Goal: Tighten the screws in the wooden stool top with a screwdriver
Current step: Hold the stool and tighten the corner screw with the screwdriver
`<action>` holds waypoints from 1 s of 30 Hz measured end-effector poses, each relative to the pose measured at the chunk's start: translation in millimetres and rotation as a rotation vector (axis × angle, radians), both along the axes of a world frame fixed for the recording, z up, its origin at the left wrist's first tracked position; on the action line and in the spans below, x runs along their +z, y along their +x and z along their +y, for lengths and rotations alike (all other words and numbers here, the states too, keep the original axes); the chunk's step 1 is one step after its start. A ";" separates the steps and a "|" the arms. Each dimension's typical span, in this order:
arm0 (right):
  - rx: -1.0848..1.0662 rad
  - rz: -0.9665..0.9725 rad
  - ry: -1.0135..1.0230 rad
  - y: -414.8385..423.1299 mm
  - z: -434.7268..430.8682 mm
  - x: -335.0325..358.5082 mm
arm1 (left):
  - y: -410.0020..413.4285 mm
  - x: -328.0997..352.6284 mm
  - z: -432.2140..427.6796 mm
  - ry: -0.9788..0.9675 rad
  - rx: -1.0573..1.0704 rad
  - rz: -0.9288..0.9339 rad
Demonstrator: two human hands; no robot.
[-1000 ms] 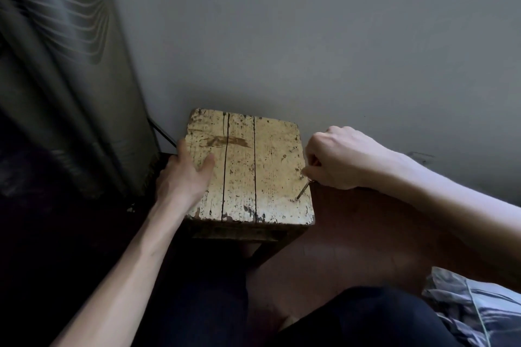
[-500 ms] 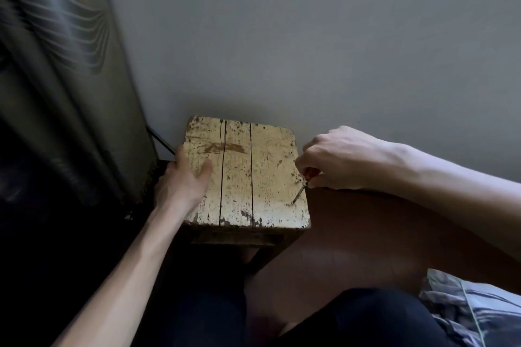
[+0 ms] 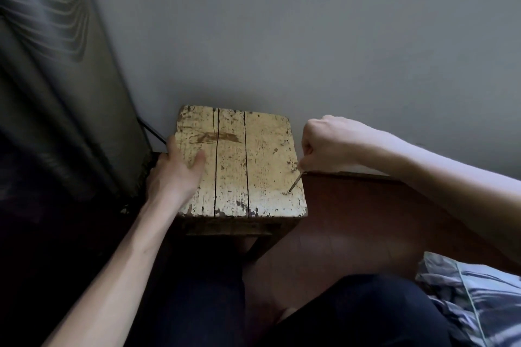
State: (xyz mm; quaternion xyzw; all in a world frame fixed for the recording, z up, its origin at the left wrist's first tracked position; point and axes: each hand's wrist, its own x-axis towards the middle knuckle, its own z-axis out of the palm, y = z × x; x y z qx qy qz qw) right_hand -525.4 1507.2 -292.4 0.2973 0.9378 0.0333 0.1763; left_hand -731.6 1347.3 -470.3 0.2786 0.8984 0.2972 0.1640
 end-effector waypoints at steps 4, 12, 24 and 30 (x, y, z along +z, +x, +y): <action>0.013 -0.049 -0.084 1.5 1.0 7.5 | 3.9 5.8 -1.5 -0.001 0.005 -0.012; 0.348 -0.054 0.094 6.9 -12.6 17.4 | 5.4 7.9 -2.4 0.001 0.009 -0.009; 0.419 -0.016 0.185 8.3 -23.2 0.7 | 1.2 1.0 0.2 0.012 -0.007 -0.011; 0.091 0.041 0.094 -7.8 -23.1 -2.7 | 3.2 3.6 -0.8 -0.006 0.017 -0.003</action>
